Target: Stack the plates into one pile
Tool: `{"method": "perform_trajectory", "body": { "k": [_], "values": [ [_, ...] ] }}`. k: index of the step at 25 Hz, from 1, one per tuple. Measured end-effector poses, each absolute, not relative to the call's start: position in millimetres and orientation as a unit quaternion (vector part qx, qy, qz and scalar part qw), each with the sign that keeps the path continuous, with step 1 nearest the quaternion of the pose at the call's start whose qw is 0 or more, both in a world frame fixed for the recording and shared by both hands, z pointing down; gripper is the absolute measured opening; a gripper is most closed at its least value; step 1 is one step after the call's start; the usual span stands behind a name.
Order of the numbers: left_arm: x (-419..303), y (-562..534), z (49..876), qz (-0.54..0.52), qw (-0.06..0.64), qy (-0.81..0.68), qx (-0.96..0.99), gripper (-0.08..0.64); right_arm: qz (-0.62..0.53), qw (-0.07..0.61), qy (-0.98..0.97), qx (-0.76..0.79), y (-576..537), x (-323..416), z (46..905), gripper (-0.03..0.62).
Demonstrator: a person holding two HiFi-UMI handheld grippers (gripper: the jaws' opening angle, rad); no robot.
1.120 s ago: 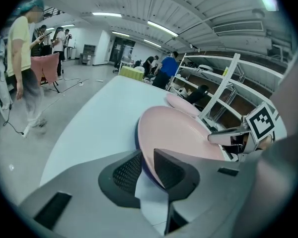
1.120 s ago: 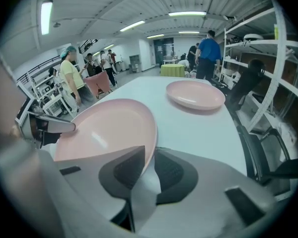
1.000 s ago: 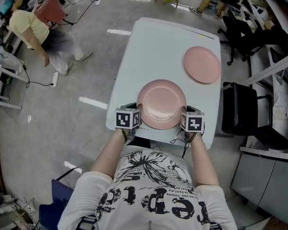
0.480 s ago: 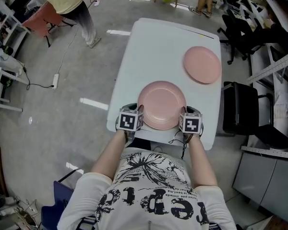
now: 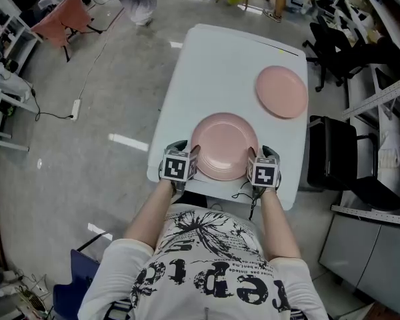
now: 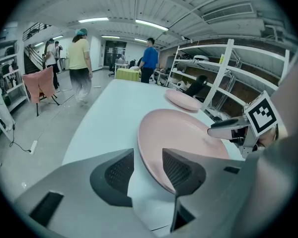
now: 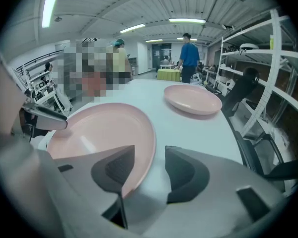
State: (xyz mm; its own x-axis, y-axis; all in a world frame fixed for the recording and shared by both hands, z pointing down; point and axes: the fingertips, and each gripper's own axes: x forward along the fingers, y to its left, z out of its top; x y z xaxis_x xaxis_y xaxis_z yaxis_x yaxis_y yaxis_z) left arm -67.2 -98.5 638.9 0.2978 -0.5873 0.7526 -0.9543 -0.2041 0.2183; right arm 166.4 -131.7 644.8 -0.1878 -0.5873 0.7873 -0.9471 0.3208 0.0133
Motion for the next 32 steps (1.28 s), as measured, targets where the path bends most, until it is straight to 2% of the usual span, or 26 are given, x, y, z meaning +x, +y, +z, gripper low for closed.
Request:
{"method": "perform_trajectory", "body": {
  "k": [3, 6, 9, 10, 11, 18, 32],
  "values": [
    [-71.8, -101.9, 629.2, 0.249, 0.344, -0.537, 0.729, 0.195, 0.243, 0.351, -0.737, 0.524, -133.2, 160.6, 631.5, 0.200],
    [-74.6, -110.0, 610.6, 0.213, 0.337, -0.554, 0.731, 0.183, 0.230, 0.338, -0.746, 0.526, -136.4, 157.1, 612.7, 0.134],
    [-73.5, -120.7, 583.1, 0.169, 0.319, -0.564, 0.743, 0.075, 0.216, 0.311, -0.757, 0.533, -142.0, 156.0, 588.4, 0.016],
    [-72.5, -124.6, 574.0, 0.156, 0.312, -0.565, 0.748, 0.037, 0.211, 0.300, -0.760, 0.536, -144.4, 155.9, 580.4, 0.008],
    [-71.1, -128.0, 565.4, 0.143, 0.305, -0.565, 0.754, 0.012, 0.207, 0.290, -0.764, 0.538, -146.5, 155.6, 572.8, 0.008],
    [-58.8, -143.3, 522.2, 0.100, 0.278, -0.533, 0.793, 0.011, 0.179, 0.233, -0.783, 0.549, -158.0, 150.0, 522.1, 0.008],
    [-14.9, -248.0, 496.9, 0.112, 0.263, -0.434, 0.854, 0.010, 0.194, 0.196, -0.736, 0.618, -230.0, 180.2, 499.4, 0.008]
  ]
}}
